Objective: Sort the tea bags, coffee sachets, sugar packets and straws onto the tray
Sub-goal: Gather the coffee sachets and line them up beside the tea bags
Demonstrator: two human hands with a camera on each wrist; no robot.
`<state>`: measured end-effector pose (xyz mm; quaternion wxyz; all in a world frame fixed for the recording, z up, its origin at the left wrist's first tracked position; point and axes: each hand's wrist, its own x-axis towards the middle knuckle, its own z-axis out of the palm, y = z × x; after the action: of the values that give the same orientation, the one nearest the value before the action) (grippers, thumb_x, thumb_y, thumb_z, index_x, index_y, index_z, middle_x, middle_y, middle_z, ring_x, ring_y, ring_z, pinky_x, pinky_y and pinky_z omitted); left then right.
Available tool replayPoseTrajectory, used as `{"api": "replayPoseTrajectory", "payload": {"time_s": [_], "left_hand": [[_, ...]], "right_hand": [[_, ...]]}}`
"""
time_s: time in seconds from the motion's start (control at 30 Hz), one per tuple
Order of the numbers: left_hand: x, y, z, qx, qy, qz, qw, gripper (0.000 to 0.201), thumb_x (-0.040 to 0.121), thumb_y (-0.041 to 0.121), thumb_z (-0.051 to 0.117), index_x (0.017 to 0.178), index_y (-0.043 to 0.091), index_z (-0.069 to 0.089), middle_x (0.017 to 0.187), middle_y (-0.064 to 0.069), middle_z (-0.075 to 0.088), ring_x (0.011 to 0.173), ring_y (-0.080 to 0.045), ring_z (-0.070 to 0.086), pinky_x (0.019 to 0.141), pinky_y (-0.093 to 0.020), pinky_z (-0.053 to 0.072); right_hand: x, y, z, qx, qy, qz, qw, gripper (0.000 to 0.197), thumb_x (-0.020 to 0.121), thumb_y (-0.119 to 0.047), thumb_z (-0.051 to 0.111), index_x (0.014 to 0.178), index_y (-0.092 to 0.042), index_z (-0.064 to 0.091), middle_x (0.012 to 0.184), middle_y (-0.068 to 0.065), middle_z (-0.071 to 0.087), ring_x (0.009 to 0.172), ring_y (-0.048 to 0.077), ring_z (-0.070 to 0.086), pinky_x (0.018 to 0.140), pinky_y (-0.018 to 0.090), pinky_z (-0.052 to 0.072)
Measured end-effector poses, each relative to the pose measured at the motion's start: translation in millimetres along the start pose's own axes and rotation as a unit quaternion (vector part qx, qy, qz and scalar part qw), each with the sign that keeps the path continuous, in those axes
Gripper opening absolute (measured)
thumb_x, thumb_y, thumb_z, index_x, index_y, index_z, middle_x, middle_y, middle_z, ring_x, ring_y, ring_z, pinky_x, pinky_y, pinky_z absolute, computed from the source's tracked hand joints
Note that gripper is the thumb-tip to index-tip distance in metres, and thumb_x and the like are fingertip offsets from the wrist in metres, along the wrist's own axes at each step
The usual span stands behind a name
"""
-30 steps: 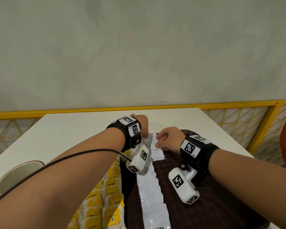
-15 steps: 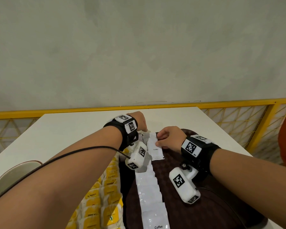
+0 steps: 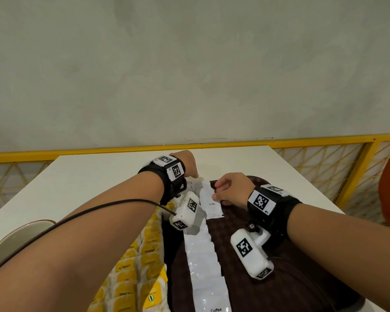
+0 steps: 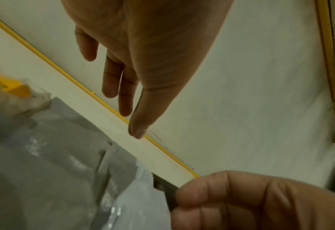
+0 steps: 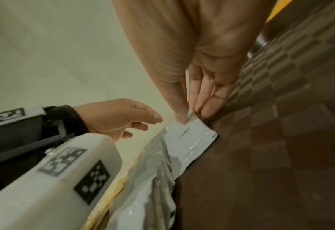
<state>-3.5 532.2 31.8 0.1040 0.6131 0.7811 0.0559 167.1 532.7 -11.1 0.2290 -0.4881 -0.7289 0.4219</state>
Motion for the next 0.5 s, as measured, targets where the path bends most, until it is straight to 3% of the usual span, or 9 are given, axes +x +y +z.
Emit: {"api": "replayPoseTrajectory", "payload": {"time_s": [0.17, 0.37, 0.5], "left_hand": [[-4.4, -4.1, -7.8, 0.029, -0.029, 0.006, 0.999, 0.039, 0.082, 0.03, 0.072, 0.111, 0.004, 0.068, 0.113, -0.008, 0.067, 0.106, -0.024, 0.062, 0.088, -0.033, 0.05], [-6.2, -5.2, -4.8, 0.02, -0.026, 0.018, 0.999, 0.031, 0.079, 0.03, 0.075, 0.102, 0.01, 0.073, 0.106, -0.001, 0.07, 0.1, -0.02, 0.064, 0.087, -0.033, 0.053], [-6.8, -4.1, -5.1, 0.028, -0.025, 0.015, 0.999, 0.032, 0.078, 0.032, 0.075, 0.101, 0.01, 0.073, 0.103, -0.002, 0.071, 0.098, -0.02, 0.065, 0.084, -0.033, 0.053]], "right_hand": [[-3.7, 1.2, -0.8, 0.011, 0.001, 0.002, 1.0, 0.02, 0.076, 0.002, 0.074, 0.08, -0.014, 0.062, 0.083, 0.007, 0.065, 0.076, 0.02, 0.064, 0.064, 0.024, 0.057], [-4.2, 1.3, 2.2, 0.002, 0.003, -0.012, 1.0, 0.021, 0.074, 0.002, 0.076, 0.087, -0.011, 0.065, 0.09, 0.01, 0.069, 0.084, 0.025, 0.068, 0.075, 0.036, 0.059], [-6.0, 0.3, 0.0, 0.01, 0.002, -0.004, 1.0, 0.024, 0.074, 0.002, 0.077, 0.09, -0.009, 0.064, 0.086, 0.007, 0.064, 0.078, 0.023, 0.066, 0.071, 0.033, 0.06]]}}
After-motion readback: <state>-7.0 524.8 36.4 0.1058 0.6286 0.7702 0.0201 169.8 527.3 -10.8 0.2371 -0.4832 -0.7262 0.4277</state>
